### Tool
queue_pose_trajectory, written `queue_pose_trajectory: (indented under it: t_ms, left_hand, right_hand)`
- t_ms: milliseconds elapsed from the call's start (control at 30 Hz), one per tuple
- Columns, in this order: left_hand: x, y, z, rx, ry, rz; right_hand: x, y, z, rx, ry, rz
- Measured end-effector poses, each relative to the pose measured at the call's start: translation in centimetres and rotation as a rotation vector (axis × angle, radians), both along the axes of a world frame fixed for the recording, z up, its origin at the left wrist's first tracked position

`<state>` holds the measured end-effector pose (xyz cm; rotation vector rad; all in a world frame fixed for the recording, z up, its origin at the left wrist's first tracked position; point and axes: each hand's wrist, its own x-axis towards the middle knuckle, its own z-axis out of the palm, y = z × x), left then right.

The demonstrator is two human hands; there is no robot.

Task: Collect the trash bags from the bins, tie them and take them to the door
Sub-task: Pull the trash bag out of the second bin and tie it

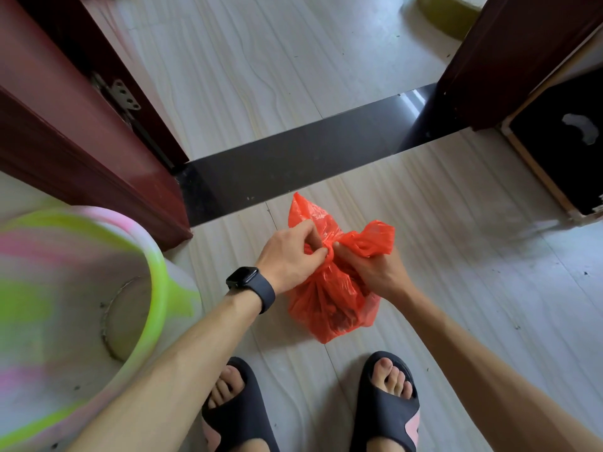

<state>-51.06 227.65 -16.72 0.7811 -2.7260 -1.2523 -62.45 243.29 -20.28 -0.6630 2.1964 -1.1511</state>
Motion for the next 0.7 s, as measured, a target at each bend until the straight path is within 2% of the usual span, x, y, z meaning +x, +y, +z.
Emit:
queue_pose_trajectory:
  t_ms: [100, 200, 333, 433, 500, 600, 700]
  left_hand:
    - [0.1, -0.1, 0.5, -0.152, -0.022, -0.176]
    - [0.3, -0.9, 0.8, -0.225, -0.079, -0.208]
    - [1.0, -2.1, 1.3, -0.188, -0.169, -0.146]
    - [2.0, -2.7, 1.7, -0.166, -0.152, -0.118]
    - [3.0, -2.8, 1.7, -0.317, -0.076, -0.148]
    - [4.5, -3.2, 1.3, -0.713, 0.017, -0.224]
    - [5.8, -2.8, 1.1, -0.844, -0.012, -0.28]
  right_hand:
    - [0.1, 0.0, -0.3, 0.023, 0.011, 0.039]
    - [-0.3, -0.1, -0.1, 0.006, 0.017, 0.02]
    - [-0.9, 0.4, 0.1, 0.015, 0.026, 0.023]
    - [-1.3, 1.0, 0.5, 0.007, 0.092, 0.061]
    - [-1.8, 1.4, 0.7, 0.009, 0.141, 0.108]
    - [-2.6, 2.5, 1.4, 0.052, 0.159, 0.197]
    - [-2.6, 3.6, 2.3, 0.126, 0.139, 0.226]
